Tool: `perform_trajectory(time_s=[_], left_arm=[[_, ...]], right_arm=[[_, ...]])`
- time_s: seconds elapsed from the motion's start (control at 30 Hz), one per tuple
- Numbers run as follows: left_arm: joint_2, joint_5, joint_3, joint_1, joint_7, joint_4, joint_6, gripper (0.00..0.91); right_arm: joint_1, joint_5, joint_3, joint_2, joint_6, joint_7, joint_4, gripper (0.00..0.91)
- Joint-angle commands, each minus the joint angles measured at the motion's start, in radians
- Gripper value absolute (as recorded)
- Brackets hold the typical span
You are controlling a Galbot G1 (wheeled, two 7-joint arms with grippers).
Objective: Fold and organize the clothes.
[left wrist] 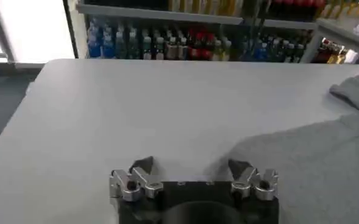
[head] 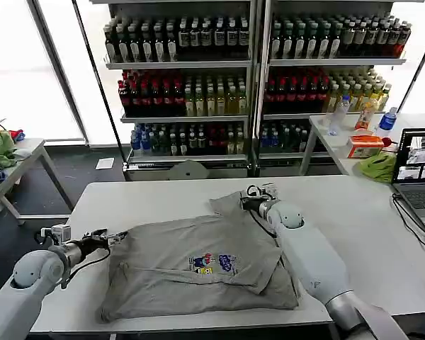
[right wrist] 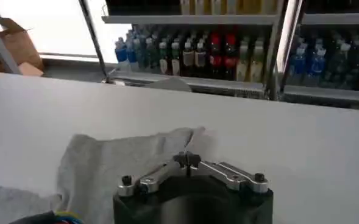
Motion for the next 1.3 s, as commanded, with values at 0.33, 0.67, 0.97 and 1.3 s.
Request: perform_trajectory(time_s=[0.33, 0.67, 0.97, 1.3], left_arm=[[-0.012, 0.002, 0.008, 0.042, 0.019, -0.019, 0.003, 0.0], [-0.008, -0.001, 0.01, 0.027, 0.021, -0.027, 0.002, 0.0], [-0.004, -0.037, -0.014, 0.012, -0.002, -0.056, 0.0, 0.0], [0.006, -0.067, -0.08, 0.056, -0.016, -0.143, -0.035, 0.0]], right_arm=[[0.001, 0.002, -0.002, 0.002, 0.0, 0.001, 0.009, 0.0], [-0.008, 0.009, 0.0, 0.0, -0.001, 0.009, 0.04, 0.0], [-0.032, 0.047, 0.001, -0.024, -0.001, 0.025, 0.139, 0.0], [-0.079, 0.115, 0.007, -0.084, -0.003, 0.048, 0.286, 0.0]])
